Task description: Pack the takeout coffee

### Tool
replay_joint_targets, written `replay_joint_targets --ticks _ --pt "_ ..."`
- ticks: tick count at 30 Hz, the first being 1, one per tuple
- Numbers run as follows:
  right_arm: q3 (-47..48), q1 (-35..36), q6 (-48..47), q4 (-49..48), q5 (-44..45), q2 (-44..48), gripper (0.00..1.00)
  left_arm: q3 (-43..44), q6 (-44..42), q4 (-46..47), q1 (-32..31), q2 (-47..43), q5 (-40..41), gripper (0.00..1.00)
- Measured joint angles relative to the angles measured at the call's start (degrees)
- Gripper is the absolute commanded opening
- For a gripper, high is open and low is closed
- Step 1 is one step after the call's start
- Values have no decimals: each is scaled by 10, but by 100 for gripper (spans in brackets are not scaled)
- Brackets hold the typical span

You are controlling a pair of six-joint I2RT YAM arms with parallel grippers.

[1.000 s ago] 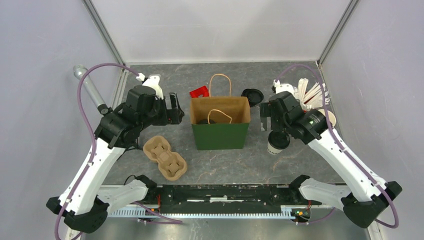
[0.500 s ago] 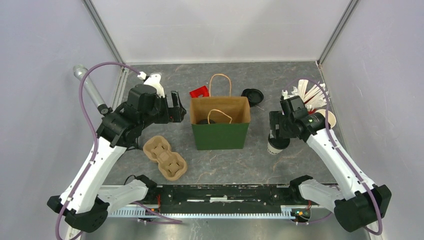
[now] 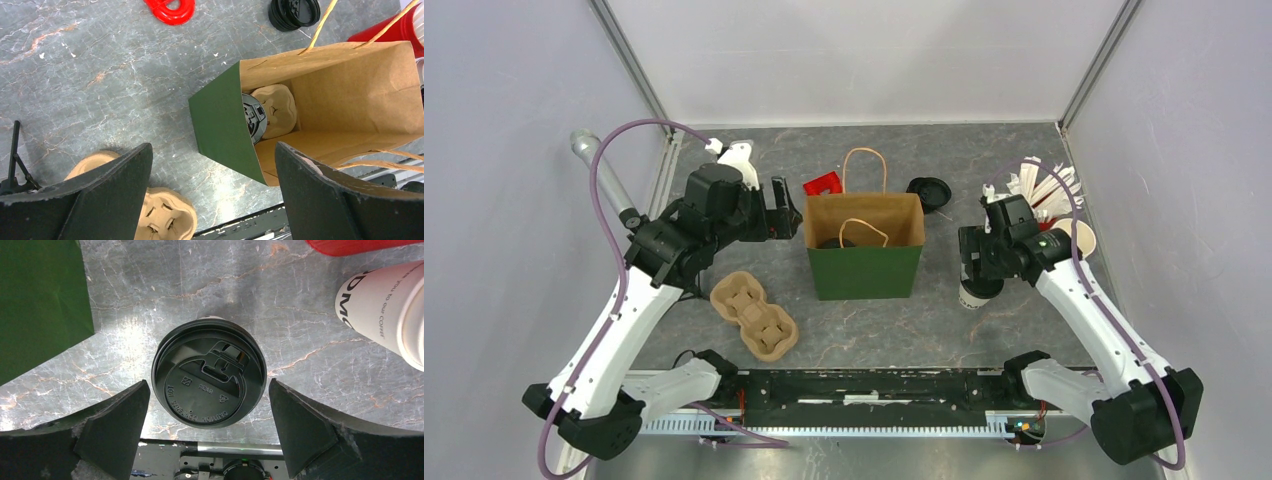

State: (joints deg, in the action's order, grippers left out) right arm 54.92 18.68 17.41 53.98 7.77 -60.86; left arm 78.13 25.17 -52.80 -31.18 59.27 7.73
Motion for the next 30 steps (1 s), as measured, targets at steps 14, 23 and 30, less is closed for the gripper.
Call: replay_joint_targets --ticks 14,23,30 --pt "-17 0 -10 -13 -12 -8 90 0 0 2 2 13 -4 97" --pt "-19 0 -10 -13 -15 -11 89 0 0 2 3 13 -4 98" --pt "-26 0 -10 -18 -15 -11 81 0 0 2 3 13 -4 98"
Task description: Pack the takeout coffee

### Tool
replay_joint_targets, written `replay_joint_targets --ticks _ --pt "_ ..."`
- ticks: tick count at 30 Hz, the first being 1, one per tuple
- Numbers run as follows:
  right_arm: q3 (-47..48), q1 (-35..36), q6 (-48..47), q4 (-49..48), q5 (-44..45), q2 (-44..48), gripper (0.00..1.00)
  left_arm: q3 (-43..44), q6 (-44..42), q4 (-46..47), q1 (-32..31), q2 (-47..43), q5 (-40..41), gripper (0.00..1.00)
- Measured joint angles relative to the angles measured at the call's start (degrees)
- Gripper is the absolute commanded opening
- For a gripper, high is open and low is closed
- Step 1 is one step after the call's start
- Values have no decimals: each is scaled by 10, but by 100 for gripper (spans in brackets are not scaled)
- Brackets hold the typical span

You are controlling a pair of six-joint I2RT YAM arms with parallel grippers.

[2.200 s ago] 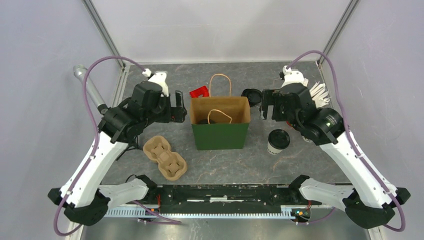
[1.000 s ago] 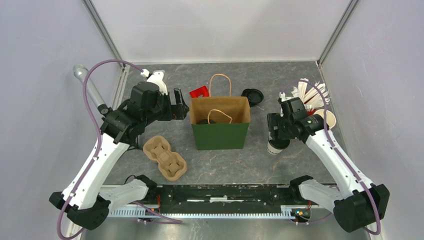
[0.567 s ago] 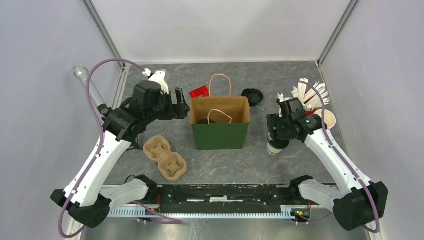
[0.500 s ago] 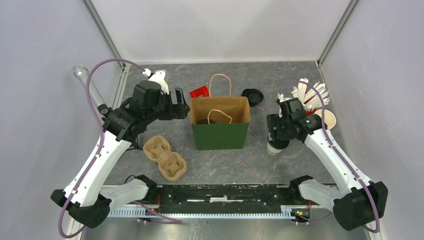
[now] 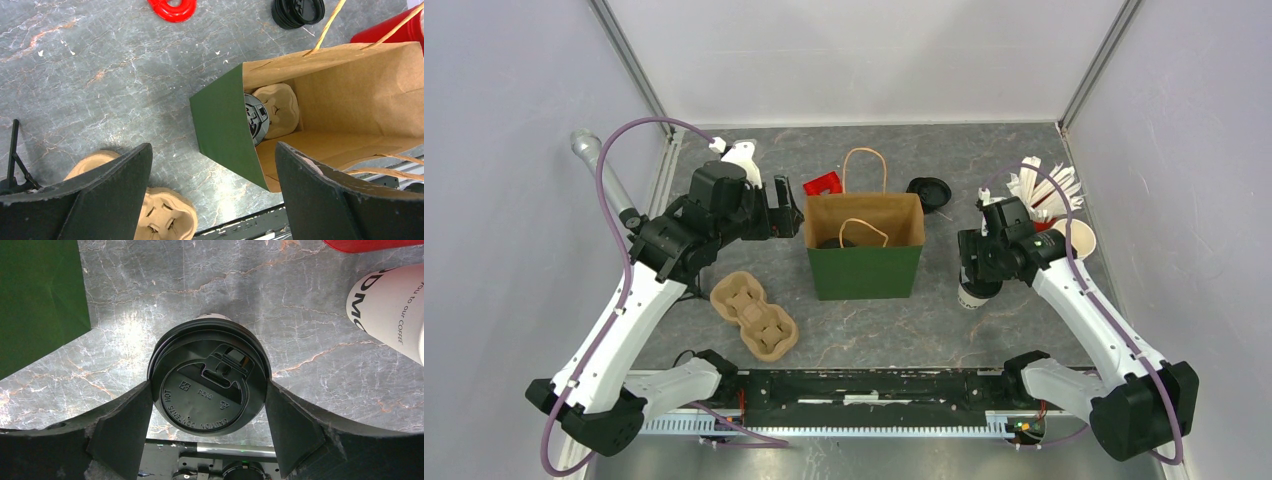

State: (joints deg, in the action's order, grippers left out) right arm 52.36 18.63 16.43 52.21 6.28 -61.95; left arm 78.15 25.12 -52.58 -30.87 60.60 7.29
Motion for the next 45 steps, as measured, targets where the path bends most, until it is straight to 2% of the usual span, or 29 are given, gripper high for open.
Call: replay_joint_targets --ticks 4,8,13,16,26,31,36,41,45 --pt "-1 0 0 -3 1 0 71 0 0 0 0 0 0 95" --pt "-1 0 -2 -3 1 0 64 7 0 -5 0 8 -3 88" --pt "26 0 -5 21 0 -3 61 36 1 -19 0 41 -5 83" --pt "98 0 -7 48 2 -14 60 42 5 -21 0 54 -11 82" --pt "452 0 -32 103 -14 -93 57 46 25 -24 0 82 -47 67" --pt "555 0 -47 106 -70 -118 57 51 25 -27 0 109 -69 65" --pt "534 10 -57 70 -143 -104 57 54 25 -29 0 119 -81 57" --pt "460 23 -60 26 -202 -63 56 54 23 -20 0 120 -111 42" --pt "444 33 -61 -4 -238 -43 56 54 17 -2 0 119 -125 35"
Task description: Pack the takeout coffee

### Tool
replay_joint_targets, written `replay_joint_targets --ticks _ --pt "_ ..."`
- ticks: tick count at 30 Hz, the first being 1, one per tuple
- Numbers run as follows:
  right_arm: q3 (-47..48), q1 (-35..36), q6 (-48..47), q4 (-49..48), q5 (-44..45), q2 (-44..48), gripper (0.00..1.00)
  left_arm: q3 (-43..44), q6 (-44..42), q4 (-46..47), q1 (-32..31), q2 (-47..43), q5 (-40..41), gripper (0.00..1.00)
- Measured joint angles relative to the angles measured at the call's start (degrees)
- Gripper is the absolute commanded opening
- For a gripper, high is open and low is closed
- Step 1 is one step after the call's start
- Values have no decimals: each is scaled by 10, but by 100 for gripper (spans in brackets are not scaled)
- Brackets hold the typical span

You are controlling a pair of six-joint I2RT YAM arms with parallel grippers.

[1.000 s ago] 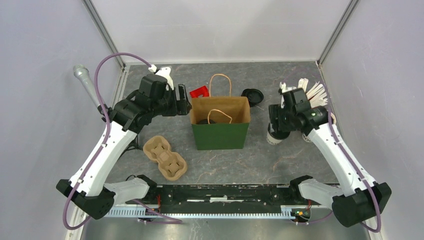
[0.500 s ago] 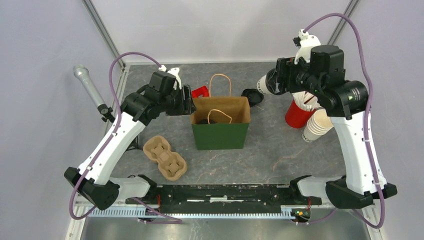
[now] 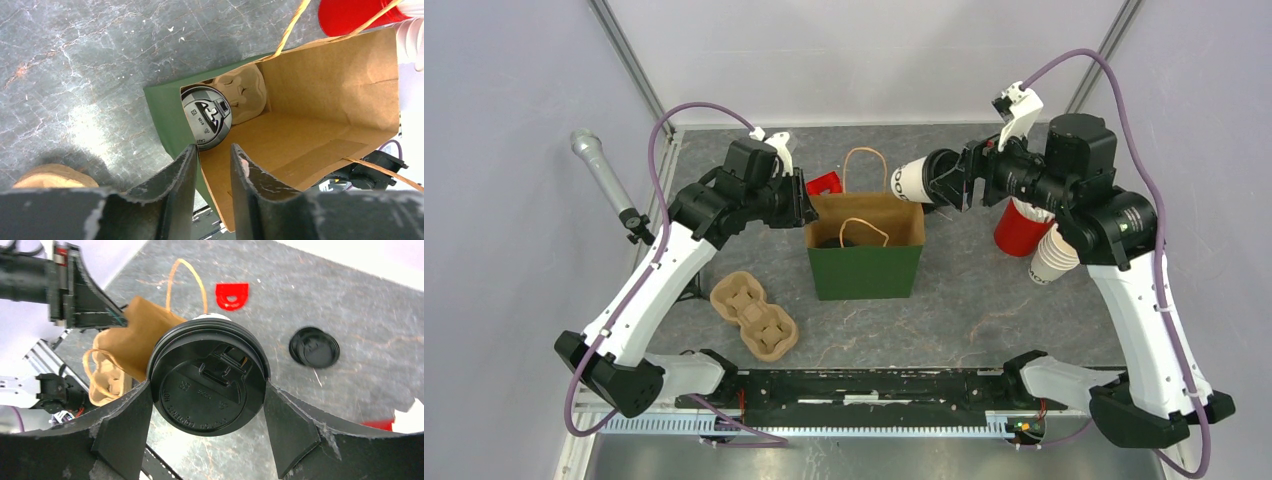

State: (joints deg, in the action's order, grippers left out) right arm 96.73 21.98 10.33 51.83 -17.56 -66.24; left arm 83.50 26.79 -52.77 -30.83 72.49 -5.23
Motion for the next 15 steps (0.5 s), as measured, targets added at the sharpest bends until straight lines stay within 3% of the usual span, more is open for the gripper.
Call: replay_joint_targets --ticks 5,11,15 --pt "0 29 -3 -39 -32 11 55 -1 -7 7 0 0 -9 34" --pt "-8 100 -25 -52 -30 -3 55 -2 -16 11 0 0 -14 48" --pt "-21 127 -54 -50 -21 -23 55 -2 -16 11 0 -4 -14 51"
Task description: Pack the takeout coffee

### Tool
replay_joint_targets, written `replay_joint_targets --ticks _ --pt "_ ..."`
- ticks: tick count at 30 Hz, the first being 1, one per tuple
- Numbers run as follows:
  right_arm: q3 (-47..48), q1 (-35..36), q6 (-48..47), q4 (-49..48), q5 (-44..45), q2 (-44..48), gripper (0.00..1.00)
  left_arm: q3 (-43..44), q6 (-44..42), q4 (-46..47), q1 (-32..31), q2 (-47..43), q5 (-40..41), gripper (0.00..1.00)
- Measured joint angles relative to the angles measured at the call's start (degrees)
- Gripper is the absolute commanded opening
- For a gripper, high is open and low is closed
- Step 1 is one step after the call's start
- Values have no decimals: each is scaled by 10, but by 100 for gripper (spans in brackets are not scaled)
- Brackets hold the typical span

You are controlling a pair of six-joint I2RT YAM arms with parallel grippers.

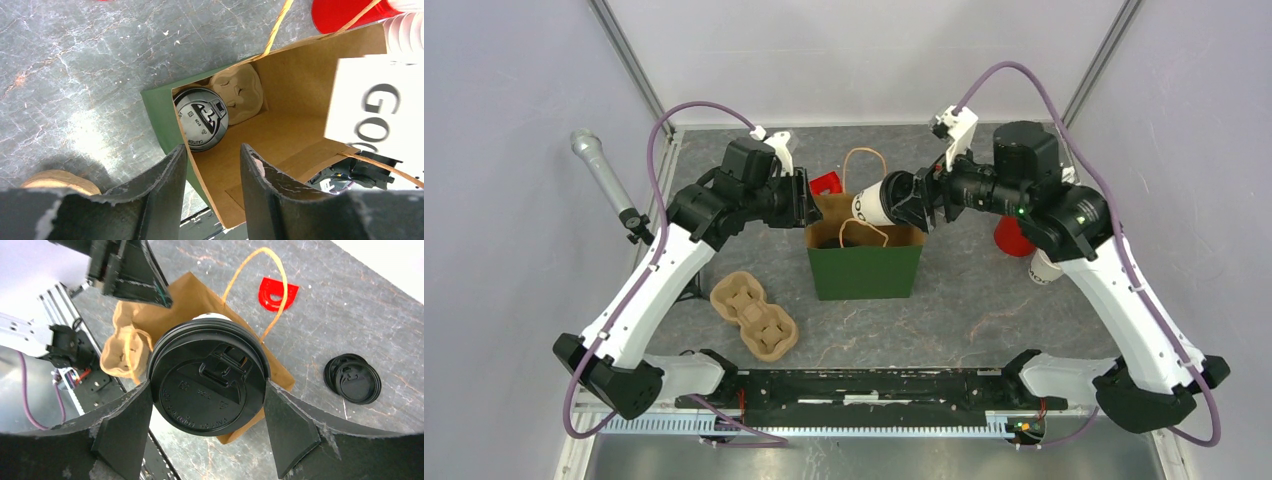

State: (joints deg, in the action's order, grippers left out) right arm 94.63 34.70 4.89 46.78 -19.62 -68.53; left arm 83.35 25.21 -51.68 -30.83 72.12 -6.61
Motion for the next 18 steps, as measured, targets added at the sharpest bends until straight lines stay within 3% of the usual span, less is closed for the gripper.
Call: replay_joint_targets --ticks 7,18 --pt "-48 10 -56 -4 22 -10 55 20 0 -28 1 -4 1 55" --pt "-50 72 -138 -3 68 -47 54 40 6 -71 3 10 0 56"
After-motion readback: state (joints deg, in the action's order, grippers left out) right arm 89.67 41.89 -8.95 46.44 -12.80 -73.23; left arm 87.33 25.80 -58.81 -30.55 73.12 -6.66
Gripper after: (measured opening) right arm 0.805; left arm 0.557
